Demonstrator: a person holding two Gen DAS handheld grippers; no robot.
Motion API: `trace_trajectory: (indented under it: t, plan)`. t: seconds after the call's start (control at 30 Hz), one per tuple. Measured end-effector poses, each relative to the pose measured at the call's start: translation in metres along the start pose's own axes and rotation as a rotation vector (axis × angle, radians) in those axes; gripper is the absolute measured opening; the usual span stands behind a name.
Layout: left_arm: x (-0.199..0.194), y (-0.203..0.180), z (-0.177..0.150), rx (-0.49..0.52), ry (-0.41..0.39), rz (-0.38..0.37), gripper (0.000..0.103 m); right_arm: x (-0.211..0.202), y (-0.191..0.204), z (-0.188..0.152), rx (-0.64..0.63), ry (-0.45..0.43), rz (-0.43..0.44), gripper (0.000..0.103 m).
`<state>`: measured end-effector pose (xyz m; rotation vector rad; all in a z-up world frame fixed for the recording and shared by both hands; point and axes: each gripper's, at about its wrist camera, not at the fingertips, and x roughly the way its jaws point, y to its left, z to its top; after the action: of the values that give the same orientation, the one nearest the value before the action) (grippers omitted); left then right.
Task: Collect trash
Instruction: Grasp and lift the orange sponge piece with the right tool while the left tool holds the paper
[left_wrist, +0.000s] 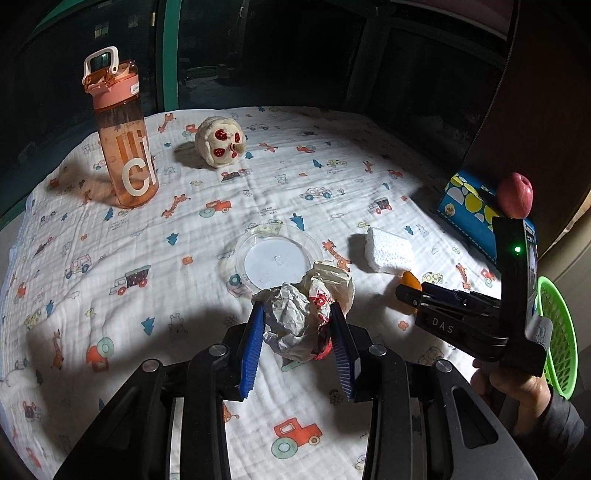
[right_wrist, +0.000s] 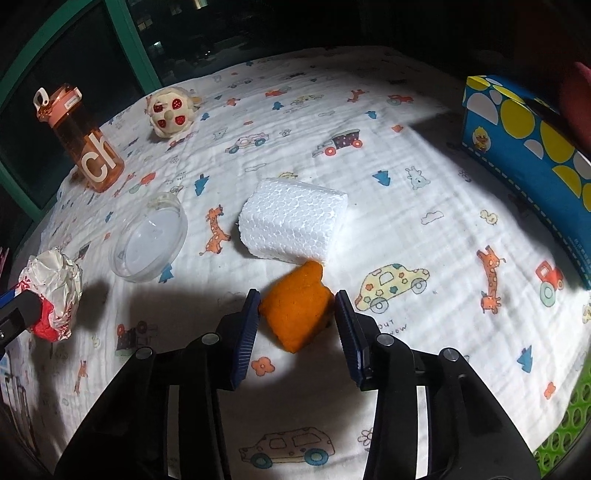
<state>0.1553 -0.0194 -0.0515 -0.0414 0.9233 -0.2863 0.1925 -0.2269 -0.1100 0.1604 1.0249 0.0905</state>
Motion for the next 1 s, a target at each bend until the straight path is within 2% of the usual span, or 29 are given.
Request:
trace_trajectory:
  t: [0.47, 0.77, 1.0]
  plan:
    - [-0.014, -0.027, -0.005, 0.032, -0.016, -0.043, 0.034, -0.067, -0.022, -0.031, 0.031, -0.068, 0.066, 0.037]
    - [-0.026, -0.063, -0.008, 0.080, -0.026, -0.092, 0.034, -0.119, -0.041, -0.048, 0.047, -0.143, 0.069, 0.037]
    - [-0.033, -0.104, -0.011, 0.129, -0.030, -0.148, 0.034, -0.159, -0.069, -0.062, 0.079, -0.201, 0.041, 0.036]
